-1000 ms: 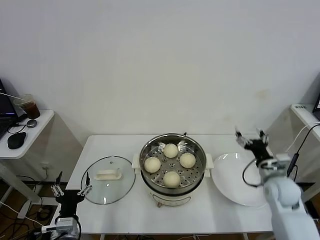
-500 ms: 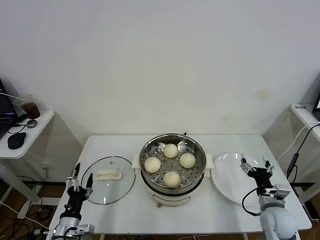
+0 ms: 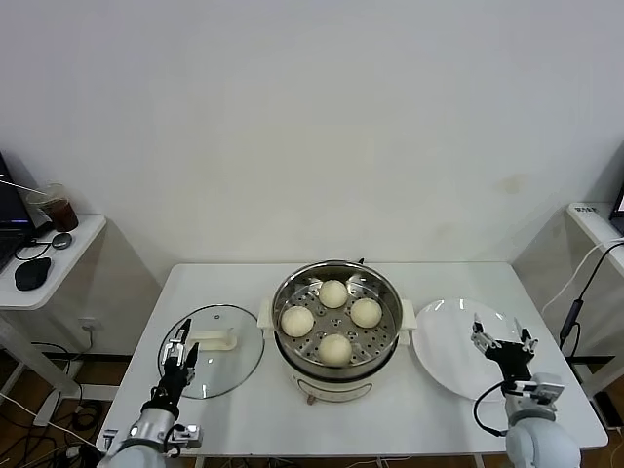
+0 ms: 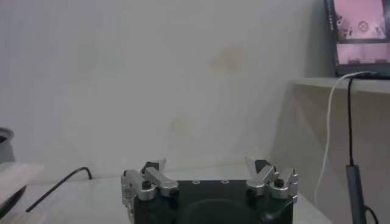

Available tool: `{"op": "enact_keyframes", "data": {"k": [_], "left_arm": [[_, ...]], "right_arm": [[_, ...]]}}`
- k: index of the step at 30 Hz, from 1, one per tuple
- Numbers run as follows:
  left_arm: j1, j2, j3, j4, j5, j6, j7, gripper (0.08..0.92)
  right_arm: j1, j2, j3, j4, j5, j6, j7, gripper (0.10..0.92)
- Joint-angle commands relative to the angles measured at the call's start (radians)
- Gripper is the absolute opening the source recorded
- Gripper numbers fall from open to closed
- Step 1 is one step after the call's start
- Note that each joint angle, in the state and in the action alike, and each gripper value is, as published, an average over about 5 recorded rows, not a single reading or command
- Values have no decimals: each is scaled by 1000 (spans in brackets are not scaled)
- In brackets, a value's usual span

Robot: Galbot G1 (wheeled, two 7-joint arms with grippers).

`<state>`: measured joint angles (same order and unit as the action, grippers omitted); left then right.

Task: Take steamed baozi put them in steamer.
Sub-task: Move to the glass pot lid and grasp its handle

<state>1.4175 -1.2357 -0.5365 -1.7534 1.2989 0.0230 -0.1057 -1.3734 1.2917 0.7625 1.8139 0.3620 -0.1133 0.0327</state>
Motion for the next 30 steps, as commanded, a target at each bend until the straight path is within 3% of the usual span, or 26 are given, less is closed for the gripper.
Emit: {"op": "enact_keyframes", "data": {"k": [1, 30], "left_arm": [[-94, -16, 67, 108, 45, 102, 56, 823], [-219, -53, 77, 275, 56, 120, 18, 823]], "right_arm": [[-13, 14, 7, -8, -15, 2, 7, 823], [-2, 40, 18, -34, -41, 16, 4, 823]]}}
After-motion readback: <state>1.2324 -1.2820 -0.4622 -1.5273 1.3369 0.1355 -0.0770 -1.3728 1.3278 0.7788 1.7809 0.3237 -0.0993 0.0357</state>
